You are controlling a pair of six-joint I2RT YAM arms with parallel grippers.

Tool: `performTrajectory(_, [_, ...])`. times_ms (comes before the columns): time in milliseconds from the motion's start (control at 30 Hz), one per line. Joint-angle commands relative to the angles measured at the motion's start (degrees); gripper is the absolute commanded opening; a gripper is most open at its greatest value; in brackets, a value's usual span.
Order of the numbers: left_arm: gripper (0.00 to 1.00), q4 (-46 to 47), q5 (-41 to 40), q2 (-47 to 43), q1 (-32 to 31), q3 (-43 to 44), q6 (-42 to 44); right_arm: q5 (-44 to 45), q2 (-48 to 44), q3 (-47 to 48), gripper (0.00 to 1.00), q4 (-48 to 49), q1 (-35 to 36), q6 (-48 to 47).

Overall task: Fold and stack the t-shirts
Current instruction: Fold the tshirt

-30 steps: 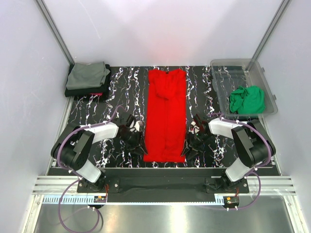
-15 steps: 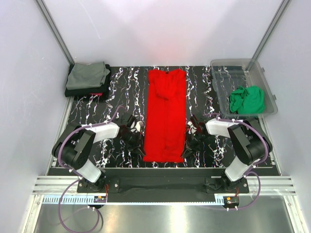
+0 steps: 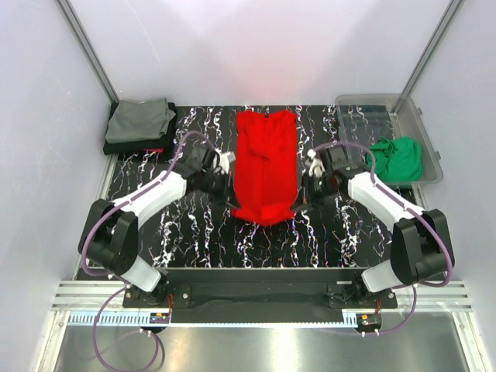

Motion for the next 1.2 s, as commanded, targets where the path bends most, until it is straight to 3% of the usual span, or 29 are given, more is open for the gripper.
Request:
performTrajectory(0, [0.00,-1.0,-3.7,1.1,2.2,6.5,3.3,2.7,1.9,7.9,0.00,0.1,-1.9,-5.6])
performTrajectory(433, [0.00,-1.9,-7.3,14.5,5.2,24.6,7.1,5.2,16.8,23.8,0.00,2.6,-5.8,-9.7])
performTrajectory(1000, [0.01,-1.7,-8.2,29.6,8.5,39.0,8.5,6.2,32.9,40.4,0.00,2.0,-7.2,-11.6])
performTrajectory(1100, [0.13,-1.6,-7.9,32.0,8.6,41.1,9.2,6.3,34.3,41.3,0.00,2.1,-7.1,-11.7])
performTrajectory(1167, [0.26,-1.5,-7.9,32.3,8.6,41.9,9.5,6.8,34.7,40.9,0.14,1.9,-7.2,-11.7])
